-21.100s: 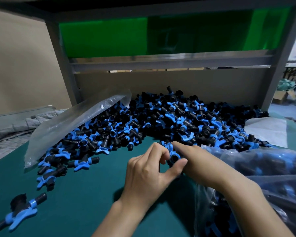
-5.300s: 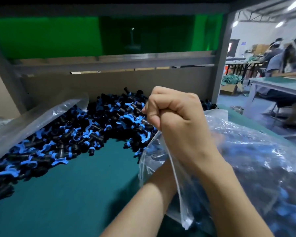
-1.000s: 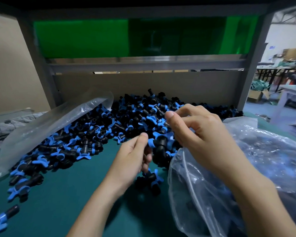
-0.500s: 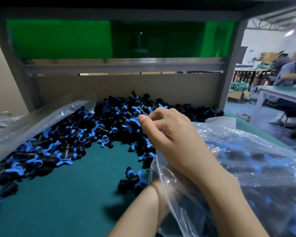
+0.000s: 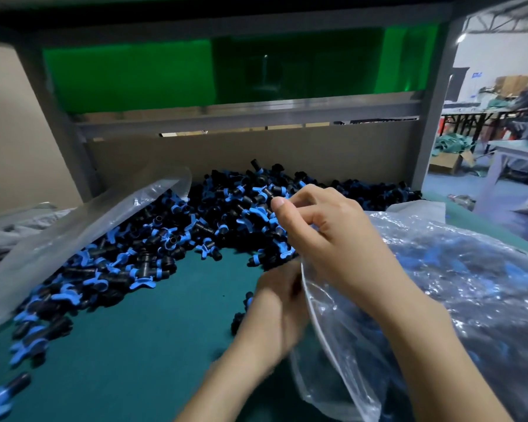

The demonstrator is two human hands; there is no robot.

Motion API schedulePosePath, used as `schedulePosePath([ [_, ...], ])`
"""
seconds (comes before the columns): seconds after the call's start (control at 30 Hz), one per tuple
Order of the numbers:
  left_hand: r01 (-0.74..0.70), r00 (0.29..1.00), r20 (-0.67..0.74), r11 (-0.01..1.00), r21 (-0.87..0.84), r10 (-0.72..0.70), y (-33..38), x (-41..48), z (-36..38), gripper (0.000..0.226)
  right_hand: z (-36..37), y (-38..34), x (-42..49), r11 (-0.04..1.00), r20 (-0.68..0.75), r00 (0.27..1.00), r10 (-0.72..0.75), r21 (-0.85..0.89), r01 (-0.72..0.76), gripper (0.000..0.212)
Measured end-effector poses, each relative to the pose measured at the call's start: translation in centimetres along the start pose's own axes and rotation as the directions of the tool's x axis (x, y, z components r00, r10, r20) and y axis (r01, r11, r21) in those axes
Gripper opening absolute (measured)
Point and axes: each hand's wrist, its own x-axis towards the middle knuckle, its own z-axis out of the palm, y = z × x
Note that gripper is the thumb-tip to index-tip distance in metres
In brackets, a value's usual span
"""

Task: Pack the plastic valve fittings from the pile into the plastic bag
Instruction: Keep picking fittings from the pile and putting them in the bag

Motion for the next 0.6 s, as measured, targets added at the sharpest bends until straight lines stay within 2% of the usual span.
schedulePosePath([
  [0.03, -0.116, 0.99, -0.059, 0.975, 0.19, 0.13, -0.2, -0.4, -1.0, 0.02, 0.0, 0.1, 0.0, 1.0, 0.007, 1.0, 0.004, -0.005, -0.004, 0.056],
  [0.1, -0.109, 0.95, -0.184, 0.82, 0.563, 0.252, -2.2, -1.3, -4.2, 0.039, 0.1, 0.2, 0.0, 1.0, 0.029, 1.0, 0.01, -0.028, -0.009, 0.058],
  [0.17, 0.007, 0.946, -0.229, 0.692, 0.722, 0.229, -4.0, -2.7, -6.8, 0.039, 0.3, 0.4, 0.0, 0.998, 0.063, 0.998, 0.008, -0.055, -0.004, 0.059],
  [0.2, 0.033, 0.954, -0.214, 0.635, 0.772, 0.212, -4.7, -3.3, -7.2, 0.034, 0.4, 0.5, 0.0, 0.998, 0.078, 0.997, 0.005, -0.069, 0.001, 0.059],
  [0.23, 0.003, 0.966, -0.136, 0.517, 0.856, 0.22, -5.4, -3.5, -7.0, 0.031, 0.5, 0.6, 0.0, 0.996, 0.094, 0.996, 0.004, -0.084, 0.004, 0.059],
  [0.3, -0.077, 0.966, -0.029, 0.389, 0.918, 0.259, -6.0, -3.6, -6.4, 0.031, 0.7, 0.7, 0.0, 0.995, 0.121, 0.993, 0.012, -0.104, 0.001, 0.059],
  [0.4, -0.138, 0.969, 0.064, 0.304, 0.943, 0.24, -6.2, -3.4, -5.6, 0.043, 0.8, 0.8, -0.2, 0.993, 0.138, 0.99, 0.03, -0.114, -0.014, 0.059],
  [0.53, -0.043, 0.975, -0.007, 0.217, 0.975, 0.222, -6.7, -3.3, -5.9, 0.031, 0.9, 1.1, -0.1, 0.99, 0.156, 0.987, 0.033, -0.137, -0.012, 0.06],
  [0.6, 0.005, 0.965, -0.074, 0.263, 0.965, 0.251, -6.7, -3.3, -6.3, 0.022, 1.0, 1.2, 0.0, 0.986, 0.165, 0.986, 0.039, -0.164, -0.012, 0.062],
])
